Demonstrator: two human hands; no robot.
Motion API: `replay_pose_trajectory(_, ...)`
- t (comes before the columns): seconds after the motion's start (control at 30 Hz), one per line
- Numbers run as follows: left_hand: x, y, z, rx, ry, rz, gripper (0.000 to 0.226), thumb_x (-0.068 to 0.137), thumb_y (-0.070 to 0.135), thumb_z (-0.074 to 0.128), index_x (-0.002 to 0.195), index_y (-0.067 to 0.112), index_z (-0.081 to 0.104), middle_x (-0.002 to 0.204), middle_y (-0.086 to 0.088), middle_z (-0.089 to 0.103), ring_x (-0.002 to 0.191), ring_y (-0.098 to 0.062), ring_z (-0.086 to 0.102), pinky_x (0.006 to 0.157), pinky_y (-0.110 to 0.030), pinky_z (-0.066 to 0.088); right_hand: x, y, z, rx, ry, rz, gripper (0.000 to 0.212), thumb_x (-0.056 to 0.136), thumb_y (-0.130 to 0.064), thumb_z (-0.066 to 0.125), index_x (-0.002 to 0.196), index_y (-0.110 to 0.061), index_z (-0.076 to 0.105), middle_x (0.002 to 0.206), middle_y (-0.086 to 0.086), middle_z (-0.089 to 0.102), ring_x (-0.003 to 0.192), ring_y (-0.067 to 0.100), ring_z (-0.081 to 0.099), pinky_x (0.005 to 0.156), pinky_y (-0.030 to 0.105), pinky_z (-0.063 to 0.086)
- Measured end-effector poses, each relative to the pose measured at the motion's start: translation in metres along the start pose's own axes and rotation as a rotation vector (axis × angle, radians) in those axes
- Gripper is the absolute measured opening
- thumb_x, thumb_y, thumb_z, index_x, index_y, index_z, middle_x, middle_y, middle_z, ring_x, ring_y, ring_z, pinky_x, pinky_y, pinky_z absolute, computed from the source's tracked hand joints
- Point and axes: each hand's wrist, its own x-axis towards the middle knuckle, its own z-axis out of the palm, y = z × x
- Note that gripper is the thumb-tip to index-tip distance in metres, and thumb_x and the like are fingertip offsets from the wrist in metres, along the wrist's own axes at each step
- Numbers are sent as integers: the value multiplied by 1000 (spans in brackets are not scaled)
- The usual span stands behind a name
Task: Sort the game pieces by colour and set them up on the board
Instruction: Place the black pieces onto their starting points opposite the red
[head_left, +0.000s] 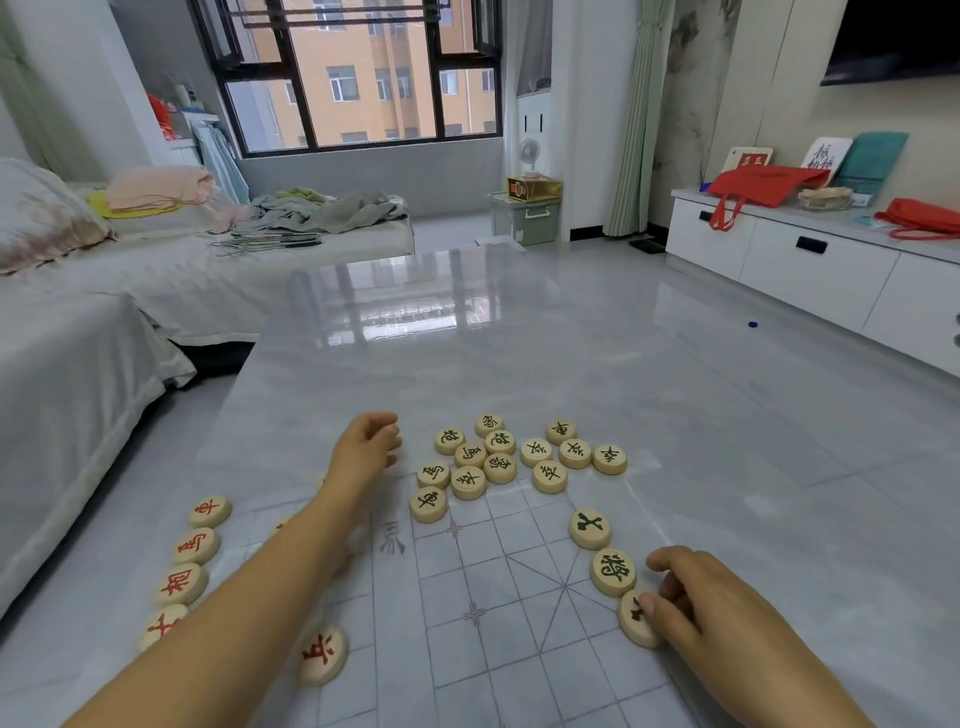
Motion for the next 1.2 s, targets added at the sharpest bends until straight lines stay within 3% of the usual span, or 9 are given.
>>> replay_pose_trajectory(0.17, -5, 4, -21, 105, -117, -54, 15, 90, 2, 53, 104, 8, 54, 100, -10, 57, 83, -18, 55, 68, -22, 46, 0, -1, 0, -18, -1, 1, 31, 95, -38, 39, 125, -31, 36, 104, -13, 45, 91, 3, 49, 78, 17, 40)
replay_pose_trajectory(0.33, -23, -1, -20, 445, -261, 17, 17, 84, 0, 61, 92, 15, 59, 82, 0, 57, 85, -19, 55, 79, -28, 48, 0, -1, 1, -23, -2, -3, 30, 95, -36, 39, 124, -30, 37, 102, -13, 46, 88, 4, 50, 78, 18, 42)
replay_pose_trajectory(0.4, -29, -2, -17, 489, -309, 23, 21, 79, 2, 69, 87, 19, 60, 84, 0, 58, 85, -18, 56, 85, -31, 49, 0, -1, 1, -21, -4, -1, 30, 95, -36, 39, 124, -30, 37, 101, -14, 47, 86, 4, 51, 77, 18, 42)
replay_pose_trajectory(0.5, -36, -3, -12, 549, -354, 21, 29, 74, 11, 76, 96, 16, 60, 91, -2, 61, 83, -15, 56, 83, -30, 50, -1, 0, 1, -13, -7, -2, 30, 95, -35, 39, 125, -30, 37, 101, -14, 46, 85, 4, 50, 74, 18, 41)
replay_pose_trajectory(0.73, -46, -3, -6, 709, -348, 130, 33, 77, 13, 73, 105, 15, 55, 98, -3, 56, 82, -15, 52, 69, -23, 49, -2, 0, 0, 2, -17, 5, 29, 96, -32, 39, 125, -30, 36, 100, -14, 46, 86, 4, 51, 78, 20, 44)
replay_pose_trajectory(0.83, -44, 0, -9, 681, -417, 101, 31, 76, 14, 74, 103, 15, 57, 92, 0, 56, 80, -13, 51, 73, -26, 48, -2, -1, -1, 2, -15, 2, 30, 96, -32, 39, 125, -30, 37, 100, -13, 46, 87, 4, 51, 79, 20, 44)
replay_pose_trajectory(0.97, -34, 4, -9, 616, -298, 145, 21, 84, 20, 66, 101, 13, 57, 89, 1, 58, 81, -14, 54, 68, -22, 44, -2, -1, 0, -3, -17, 1, 29, 96, -32, 39, 124, -29, 37, 100, -13, 46, 86, 5, 51, 78, 20, 43)
replay_pose_trajectory(1.07, -27, 6, 1, 627, -239, 113, 35, 84, 24, 66, 114, 13, 52, 103, -3, 55, 86, -17, 53, 65, -22, 43, -2, -1, 0, -12, -16, -2, 29, 95, -32, 39, 124, -30, 37, 99, -14, 46, 85, 5, 51, 77, 20, 43)
replay_pose_trajectory(1.2, -19, 7, 15, 702, -271, 79, 49, 78, 25, 73, 121, 13, 52, 113, -6, 52, 91, -18, 51, 76, -26, 43, -2, -3, -1, -21, -18, 3, 28, 96, -33, 39, 123, -30, 36, 100, -13, 46, 86, 5, 51, 74, 19, 42)
